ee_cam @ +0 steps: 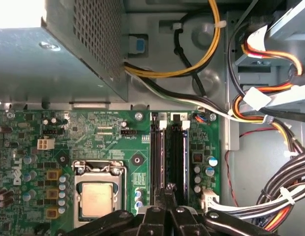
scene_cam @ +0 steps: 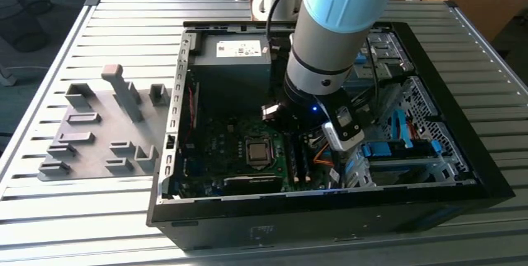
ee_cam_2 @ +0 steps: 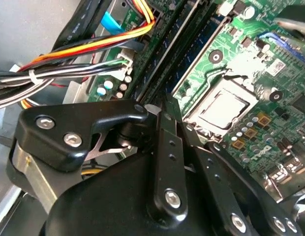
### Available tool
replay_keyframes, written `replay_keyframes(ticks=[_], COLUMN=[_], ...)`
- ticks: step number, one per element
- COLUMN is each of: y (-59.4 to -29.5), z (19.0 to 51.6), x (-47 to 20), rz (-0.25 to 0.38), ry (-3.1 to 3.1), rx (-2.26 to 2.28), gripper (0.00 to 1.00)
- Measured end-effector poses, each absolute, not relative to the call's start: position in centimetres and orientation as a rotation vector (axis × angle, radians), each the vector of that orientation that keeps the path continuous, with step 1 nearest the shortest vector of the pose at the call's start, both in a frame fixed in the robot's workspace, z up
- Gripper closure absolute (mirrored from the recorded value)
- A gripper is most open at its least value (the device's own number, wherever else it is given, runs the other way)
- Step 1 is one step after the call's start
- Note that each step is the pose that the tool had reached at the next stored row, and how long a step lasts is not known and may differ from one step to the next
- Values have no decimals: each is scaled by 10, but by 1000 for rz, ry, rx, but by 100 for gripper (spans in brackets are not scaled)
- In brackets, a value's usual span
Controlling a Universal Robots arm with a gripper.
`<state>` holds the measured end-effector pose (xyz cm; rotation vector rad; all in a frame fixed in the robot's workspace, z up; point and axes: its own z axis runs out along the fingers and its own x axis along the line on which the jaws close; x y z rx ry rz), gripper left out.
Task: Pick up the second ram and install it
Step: 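Press down the second ram until it locks into place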
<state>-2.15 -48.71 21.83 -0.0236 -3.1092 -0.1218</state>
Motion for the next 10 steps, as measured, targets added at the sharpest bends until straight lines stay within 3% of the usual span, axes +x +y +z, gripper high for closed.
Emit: replay_keyframes(ticks=[10], y=[-488], z=[233], x=[-22], rz=[-118], ry=[-3108], rx=[-23], gripper=[89])
